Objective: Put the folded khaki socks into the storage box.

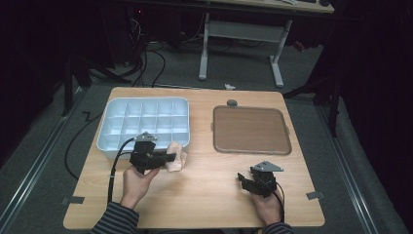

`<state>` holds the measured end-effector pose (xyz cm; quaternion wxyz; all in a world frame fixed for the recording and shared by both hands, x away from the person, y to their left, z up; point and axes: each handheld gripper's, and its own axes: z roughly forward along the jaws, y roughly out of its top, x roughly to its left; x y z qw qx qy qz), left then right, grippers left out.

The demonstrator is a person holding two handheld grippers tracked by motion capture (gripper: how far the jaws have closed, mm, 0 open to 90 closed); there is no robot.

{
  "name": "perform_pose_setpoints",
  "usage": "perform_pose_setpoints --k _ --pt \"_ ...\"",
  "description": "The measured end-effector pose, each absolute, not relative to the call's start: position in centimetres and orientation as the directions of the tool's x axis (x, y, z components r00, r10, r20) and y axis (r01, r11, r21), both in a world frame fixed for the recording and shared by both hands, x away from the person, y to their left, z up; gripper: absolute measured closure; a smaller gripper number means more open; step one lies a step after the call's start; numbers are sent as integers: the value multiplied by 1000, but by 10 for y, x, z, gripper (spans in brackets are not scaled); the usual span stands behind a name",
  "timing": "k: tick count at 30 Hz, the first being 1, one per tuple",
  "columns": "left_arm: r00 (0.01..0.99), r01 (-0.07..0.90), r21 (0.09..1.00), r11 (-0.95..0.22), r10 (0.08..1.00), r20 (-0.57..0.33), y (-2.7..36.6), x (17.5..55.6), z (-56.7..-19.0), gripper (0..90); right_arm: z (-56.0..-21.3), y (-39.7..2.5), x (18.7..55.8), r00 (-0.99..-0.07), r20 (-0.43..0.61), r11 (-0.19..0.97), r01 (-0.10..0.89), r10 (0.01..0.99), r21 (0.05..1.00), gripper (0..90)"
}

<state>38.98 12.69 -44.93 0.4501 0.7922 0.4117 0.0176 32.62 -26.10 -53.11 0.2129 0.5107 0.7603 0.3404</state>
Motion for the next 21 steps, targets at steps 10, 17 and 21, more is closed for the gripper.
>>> perform_pose_setpoints --k 10,17,21 --pt "651 629 733 -256 689 -318 133 393 -442 757 -531 -261 326 -391 22 251 631 920 734 390" --pt "637 630 742 -230 699 -324 142 396 -431 757 -531 -260 326 -396 11 262 627 918 733 377" --pt "635 625 747 -226 704 -319 146 398 -425 757 -531 -259 326 -395 1 269 628 919 731 377"
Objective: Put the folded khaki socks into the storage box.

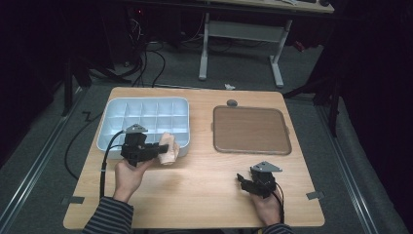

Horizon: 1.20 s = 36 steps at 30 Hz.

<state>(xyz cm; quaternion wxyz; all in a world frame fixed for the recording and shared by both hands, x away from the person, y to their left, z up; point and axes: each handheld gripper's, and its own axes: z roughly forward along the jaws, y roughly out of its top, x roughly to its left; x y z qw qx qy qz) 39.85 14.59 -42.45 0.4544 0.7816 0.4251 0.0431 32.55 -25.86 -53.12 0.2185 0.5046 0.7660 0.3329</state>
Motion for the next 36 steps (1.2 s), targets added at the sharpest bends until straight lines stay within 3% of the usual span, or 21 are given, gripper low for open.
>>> perform_pose_setpoints --k 36 --pt "597 632 737 -241 757 -264 172 422 -406 757 -531 -256 325 -405 -18 290 623 914 726 352"
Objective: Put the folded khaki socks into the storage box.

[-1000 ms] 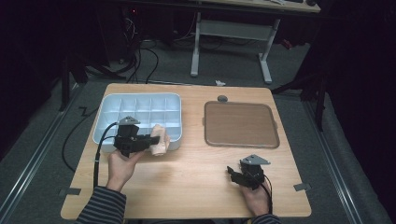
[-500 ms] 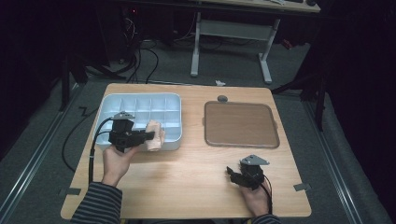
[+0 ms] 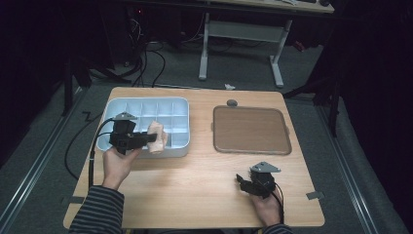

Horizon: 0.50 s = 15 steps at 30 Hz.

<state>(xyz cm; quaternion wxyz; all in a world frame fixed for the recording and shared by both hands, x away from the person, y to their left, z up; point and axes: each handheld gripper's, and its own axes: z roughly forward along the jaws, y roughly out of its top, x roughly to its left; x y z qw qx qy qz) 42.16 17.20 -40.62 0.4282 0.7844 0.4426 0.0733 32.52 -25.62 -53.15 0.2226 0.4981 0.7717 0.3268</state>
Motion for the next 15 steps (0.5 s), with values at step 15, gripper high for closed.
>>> perform_pose_setpoints --k 15 --pt "565 657 723 -213 774 -285 186 436 -412 758 -531 -256 325 -404 -18 290 623 914 726 352"
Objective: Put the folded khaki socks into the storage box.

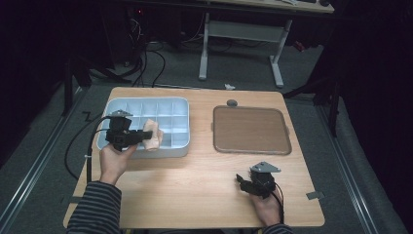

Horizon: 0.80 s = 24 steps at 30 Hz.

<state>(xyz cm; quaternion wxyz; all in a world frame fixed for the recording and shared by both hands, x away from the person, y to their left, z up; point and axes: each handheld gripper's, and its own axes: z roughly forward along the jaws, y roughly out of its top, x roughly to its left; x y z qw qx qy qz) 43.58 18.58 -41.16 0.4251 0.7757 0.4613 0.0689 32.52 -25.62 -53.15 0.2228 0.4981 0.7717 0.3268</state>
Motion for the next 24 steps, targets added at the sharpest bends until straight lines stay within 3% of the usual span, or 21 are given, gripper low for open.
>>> perform_pose_setpoints --k 24 --pt "520 699 690 -189 796 -309 199 457 -428 757 -531 -256 325 -403 -18 289 624 915 726 352"
